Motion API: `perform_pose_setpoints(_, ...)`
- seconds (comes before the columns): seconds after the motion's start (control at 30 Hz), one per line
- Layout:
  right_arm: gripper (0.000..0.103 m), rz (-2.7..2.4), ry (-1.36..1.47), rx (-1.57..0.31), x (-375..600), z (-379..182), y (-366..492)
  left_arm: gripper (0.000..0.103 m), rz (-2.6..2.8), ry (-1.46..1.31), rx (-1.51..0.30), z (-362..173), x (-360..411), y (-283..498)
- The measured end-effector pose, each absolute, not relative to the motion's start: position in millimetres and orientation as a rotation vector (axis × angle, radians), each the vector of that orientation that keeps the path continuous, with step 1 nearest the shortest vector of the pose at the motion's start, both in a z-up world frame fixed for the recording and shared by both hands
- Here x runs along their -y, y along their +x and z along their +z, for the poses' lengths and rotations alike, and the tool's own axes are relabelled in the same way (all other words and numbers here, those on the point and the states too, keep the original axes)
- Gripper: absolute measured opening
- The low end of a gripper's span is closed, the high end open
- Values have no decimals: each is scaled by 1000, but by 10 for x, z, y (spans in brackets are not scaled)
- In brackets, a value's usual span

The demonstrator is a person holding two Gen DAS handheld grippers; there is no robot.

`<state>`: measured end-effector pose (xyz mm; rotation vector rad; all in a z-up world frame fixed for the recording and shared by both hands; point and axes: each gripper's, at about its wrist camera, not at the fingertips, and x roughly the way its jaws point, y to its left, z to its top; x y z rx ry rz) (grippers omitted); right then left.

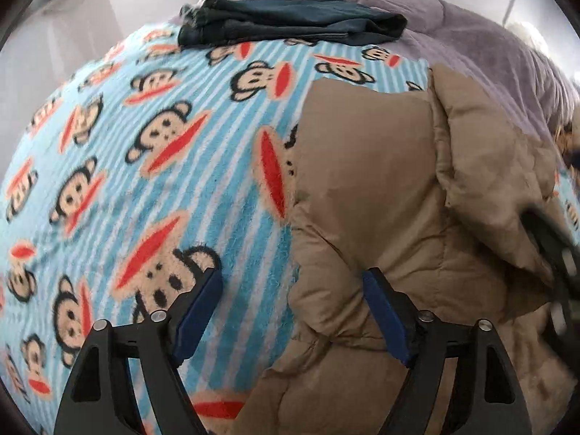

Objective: Fold large clothes

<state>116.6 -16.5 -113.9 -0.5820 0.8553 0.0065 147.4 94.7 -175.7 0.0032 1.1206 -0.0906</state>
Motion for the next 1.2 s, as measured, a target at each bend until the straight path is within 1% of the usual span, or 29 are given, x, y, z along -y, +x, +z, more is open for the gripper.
perform_pose_setpoints(0.03,81,-22,-583,-866,148,-1165,1258,82,-92,22,-1114,-1758,-927,1448)
perform_pose_setpoints(0.07,72,-55,-543,-875,210,-1158,1343,82,-94,27,-1112,-1761,-914,1440)
perform_pose_setpoints(0.1,57,-88,-485,-875,324,-1120,1384,82,-97,27,-1113,-1764,-918,1436)
perform_pose_setpoints(0.13,9,-119,-423,-879,446,-1077,1401,82,-102,22,-1116,-1771,-927,1440)
perform_pose_setpoints(0.17,0,-164,-311,-906,663,-1022,1400,82,-108,17,-1121,-1775,-961,1413)
perform_pose_setpoints(0.27,0,-239,168,-985,1517,-1047,1217,82,-116,39,-1129,-1738,-933,1501)
perform_pose_setpoints(0.37,0,-329,496,-1066,2197,-1356,906,82,-127,52,-1099,-1594,-955,1593)
perform_pose_setpoints(0.43,2,-341,618,-1107,2438,-1524,764,82,-112,37,-1058,-1453,-1025,1707)
perform_pose_setpoints(0.47,4,-331,637,-1116,2504,-1537,698,82,-100,33,-1048,-1412,-1062,1767)
perform_pose_setpoints(0.5,8,-332,588,-1110,2475,-1478,672,82,-89,31,-1043,-1395,-1095,1823)
perform_pose_setpoints(0.53,19,-318,480,-1082,2359,-1350,667,82,-72,31,-1050,-1407,-1129,1906)
perform_pose_setpoints(0.57,54,-283,404,-1054,2228,-1249,667,82,-64,30,-1066,-1441,-1144,1958)
perform_pose_setpoints(0.6,75,-233,326,-1021,2060,-1144,684,82,-64,25,-1088,-1491,-1148,2003)
perform_pose_setpoints(0.63,93,-182,275,-989,1887,-1067,687,82,-69,17,-1107,-1540,-1142,2024)
perform_pose_setpoints(0.67,93,-90,218,-944,1640,-974,718,82,-74,17,-1119,-1605,-1126,2039)
perform_pose_setpoints(0.73,93,16,77,-925,1228,-933,778,82,-63,44,-1126,-1719,-1080,2016)
perform_pose_setpoints(0.77,93,40,-37,-907,998,-938,819,82,-61,45,-1130,-1758,-1073,2012)
perform_pose_setpoints(0.9,93,17,-459,-853,301,-1231,949,82,-60,23,-1135,-1860,-1093,1976)
perform_pose_setpoints(1.0,91,-36,-557,-839,171,-1403,1151,82,-61,33,-1136,-1891,-1084,1989)
perform_pose_setpoints(1.03,87,-52,-551,-845,174,-1403,1179,82,-62,39,-1133,-1888,-1081,1982)
perform_pose_setpoints(1.07,53,-80,-527,-849,231,-1410,1248,82,-63,48,-1129,-1890,-1070,1981)
perform_pose_setpoints(1.1,24,-109,-467,-859,343,-1387,1312,82,-64,56,-1126,-1886,-1063,1972)
perform_pose_setpoints(1.13,6,-128,-417,-878,424,-1364,1308,82,-65,63,-1122,-1888,-1055,1967)
perform_pose_setpoints(1.2,5,-195,-177,-898,841,-1271,1284,82,-66,67,-1119,-1896,-1053,1969)
